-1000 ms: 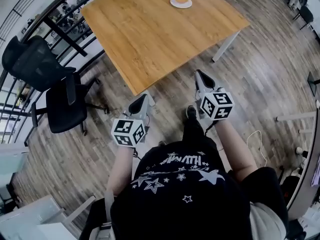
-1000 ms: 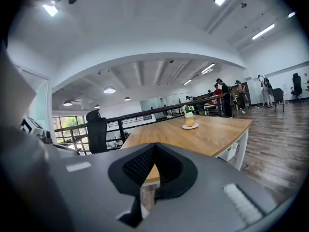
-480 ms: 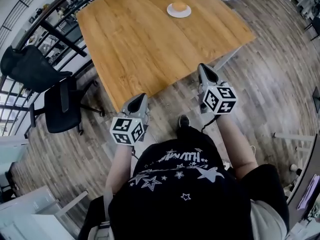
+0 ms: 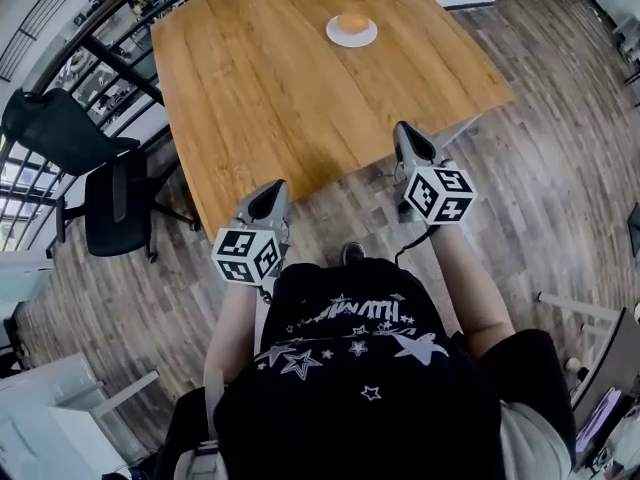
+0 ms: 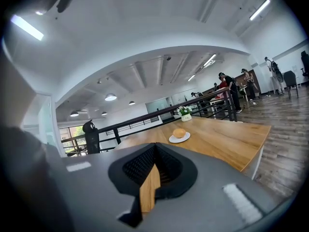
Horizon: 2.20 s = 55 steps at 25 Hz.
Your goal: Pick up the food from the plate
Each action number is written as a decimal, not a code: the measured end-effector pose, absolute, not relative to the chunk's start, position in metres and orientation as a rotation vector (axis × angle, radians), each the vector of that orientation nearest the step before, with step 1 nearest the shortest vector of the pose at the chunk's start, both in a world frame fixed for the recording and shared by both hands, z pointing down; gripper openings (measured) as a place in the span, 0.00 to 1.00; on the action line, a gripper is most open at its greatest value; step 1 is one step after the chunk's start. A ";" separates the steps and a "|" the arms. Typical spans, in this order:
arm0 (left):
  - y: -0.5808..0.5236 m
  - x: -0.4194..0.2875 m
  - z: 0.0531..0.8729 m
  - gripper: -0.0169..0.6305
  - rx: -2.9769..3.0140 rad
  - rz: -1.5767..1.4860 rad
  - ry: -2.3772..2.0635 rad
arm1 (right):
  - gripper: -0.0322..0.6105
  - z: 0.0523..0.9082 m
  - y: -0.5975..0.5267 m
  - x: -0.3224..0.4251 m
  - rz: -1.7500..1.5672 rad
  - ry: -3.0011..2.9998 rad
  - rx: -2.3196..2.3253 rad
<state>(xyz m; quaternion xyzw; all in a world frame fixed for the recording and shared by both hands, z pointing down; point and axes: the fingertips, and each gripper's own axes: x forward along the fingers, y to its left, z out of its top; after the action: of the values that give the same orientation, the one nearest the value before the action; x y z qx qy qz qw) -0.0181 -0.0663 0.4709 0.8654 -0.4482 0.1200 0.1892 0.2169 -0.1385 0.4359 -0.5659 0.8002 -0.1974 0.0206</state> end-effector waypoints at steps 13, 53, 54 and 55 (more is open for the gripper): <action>-0.113 0.004 0.470 0.03 2.391 0.335 -1.287 | 0.05 0.449 -0.182 0.236 -0.696 2.455 -1.737; -0.376 -0.009 0.481 0.03 2.354 0.243 -1.252 | 0.21 0.501 -0.459 0.220 -0.736 2.740 -1.867; -0.379 -0.009 0.483 0.03 2.351 0.248 -1.249 | 0.25 0.504 -0.465 0.220 -0.736 2.756 -1.873; -0.381 -0.010 0.486 0.03 2.347 0.253 -1.246 | 0.28 0.508 -0.470 0.219 -0.733 2.772 -1.880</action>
<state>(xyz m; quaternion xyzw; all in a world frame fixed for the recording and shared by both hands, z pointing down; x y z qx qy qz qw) -0.0100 -0.3814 0.4860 0.8549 -0.4538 0.0922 0.2341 0.2193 -0.4703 0.5080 -0.5425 0.8002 -0.2117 -0.1431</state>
